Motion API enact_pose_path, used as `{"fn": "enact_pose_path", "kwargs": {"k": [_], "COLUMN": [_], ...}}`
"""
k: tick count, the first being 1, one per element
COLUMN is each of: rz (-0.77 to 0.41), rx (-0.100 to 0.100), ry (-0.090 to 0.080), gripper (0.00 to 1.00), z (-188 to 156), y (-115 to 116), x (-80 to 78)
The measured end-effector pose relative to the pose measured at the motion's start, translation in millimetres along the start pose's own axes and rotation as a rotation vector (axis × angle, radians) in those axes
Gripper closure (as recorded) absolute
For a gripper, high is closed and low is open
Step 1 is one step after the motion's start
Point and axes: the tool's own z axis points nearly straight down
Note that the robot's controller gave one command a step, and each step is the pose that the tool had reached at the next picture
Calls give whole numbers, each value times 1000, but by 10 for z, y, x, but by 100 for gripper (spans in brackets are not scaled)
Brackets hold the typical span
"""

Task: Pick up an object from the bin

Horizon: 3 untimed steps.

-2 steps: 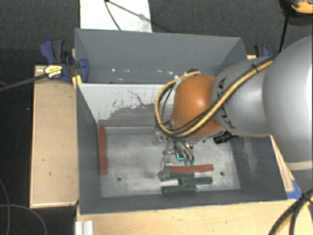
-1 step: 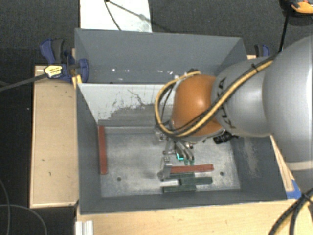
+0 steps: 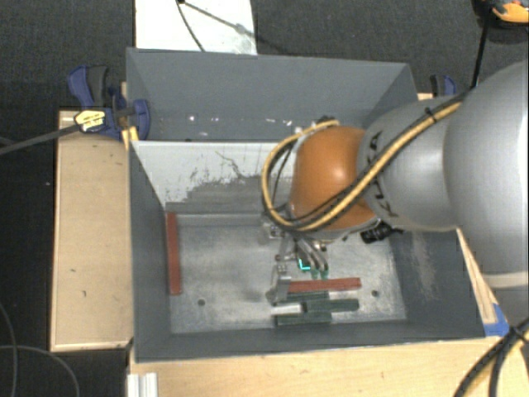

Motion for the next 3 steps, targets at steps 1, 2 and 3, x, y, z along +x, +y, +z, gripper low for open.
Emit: {"fn": "enact_pose_path", "kwargs": {"k": [1, 2, 3], "rz": [0, 1, -82], "rx": [0, 0, 0], "ry": [0, 0, 2], "gripper": [0, 0, 0], "z": [0, 0, 78], "y": [0, 0, -434], "x": [0, 0, -47]}}
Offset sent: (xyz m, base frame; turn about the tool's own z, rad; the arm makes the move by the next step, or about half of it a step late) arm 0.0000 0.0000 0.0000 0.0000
